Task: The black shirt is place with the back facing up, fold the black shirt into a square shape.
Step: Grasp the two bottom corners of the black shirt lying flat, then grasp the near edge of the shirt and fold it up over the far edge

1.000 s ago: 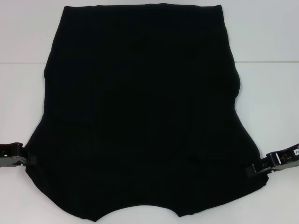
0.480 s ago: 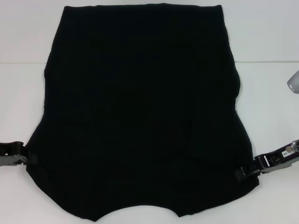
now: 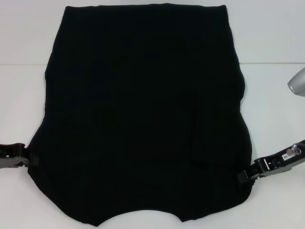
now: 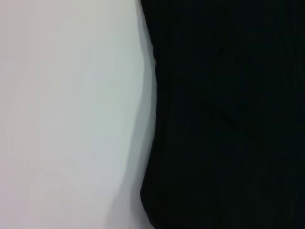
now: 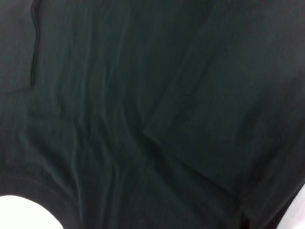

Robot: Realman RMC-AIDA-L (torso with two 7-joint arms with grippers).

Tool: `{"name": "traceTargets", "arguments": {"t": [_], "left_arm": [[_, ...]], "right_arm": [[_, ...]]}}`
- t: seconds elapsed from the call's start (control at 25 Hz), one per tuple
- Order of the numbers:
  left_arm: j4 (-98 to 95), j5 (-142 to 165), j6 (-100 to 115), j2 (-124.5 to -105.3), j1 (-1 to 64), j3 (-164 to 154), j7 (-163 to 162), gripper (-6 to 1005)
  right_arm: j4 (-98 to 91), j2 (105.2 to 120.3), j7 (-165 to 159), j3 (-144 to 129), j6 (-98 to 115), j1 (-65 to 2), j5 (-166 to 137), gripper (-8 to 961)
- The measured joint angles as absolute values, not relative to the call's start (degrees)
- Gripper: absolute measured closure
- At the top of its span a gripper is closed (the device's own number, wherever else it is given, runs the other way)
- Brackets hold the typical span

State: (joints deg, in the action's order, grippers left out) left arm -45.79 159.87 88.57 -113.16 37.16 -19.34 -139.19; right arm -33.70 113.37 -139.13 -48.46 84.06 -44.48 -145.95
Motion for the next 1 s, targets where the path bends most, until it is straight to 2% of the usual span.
{"name": "traceTargets", "arguments": {"t": [0.12, 0.32, 0.56, 0.8, 1.0], "left_arm": [[-45.79, 159.86, 88.58, -113.20, 37.31, -19.47, -139.19, 885], [-45.79, 159.87, 88.73, -113.21, 37.26, -19.29, -139.12, 881], [-45.79, 159.87, 89.93, -113.19, 37.18, -19.36, -138.64, 877], [-45.80, 159.87, 96.39, -113.13, 37.35, -20.04, -136.12, 873], [-46.18, 160.21, 101.53, -113.29, 36.98, -22.37, -135.66, 869]], "right_arm": [[-33.59, 113.36, -139.07, -48.04, 84.23, -44.41, -145.36, 555], [-33.93, 112.98, -138.85, -47.46, 85.01, -43.78, -144.53, 789], [-34.09, 112.71, -138.22, -46.47, 85.88, -43.36, -144.49, 887], [-35.84, 111.45, -137.46, -44.12, 92.16, -41.90, -144.48, 887], [-38.59, 111.22, -137.76, -44.27, 97.04, -39.38, -144.99, 886]]}}
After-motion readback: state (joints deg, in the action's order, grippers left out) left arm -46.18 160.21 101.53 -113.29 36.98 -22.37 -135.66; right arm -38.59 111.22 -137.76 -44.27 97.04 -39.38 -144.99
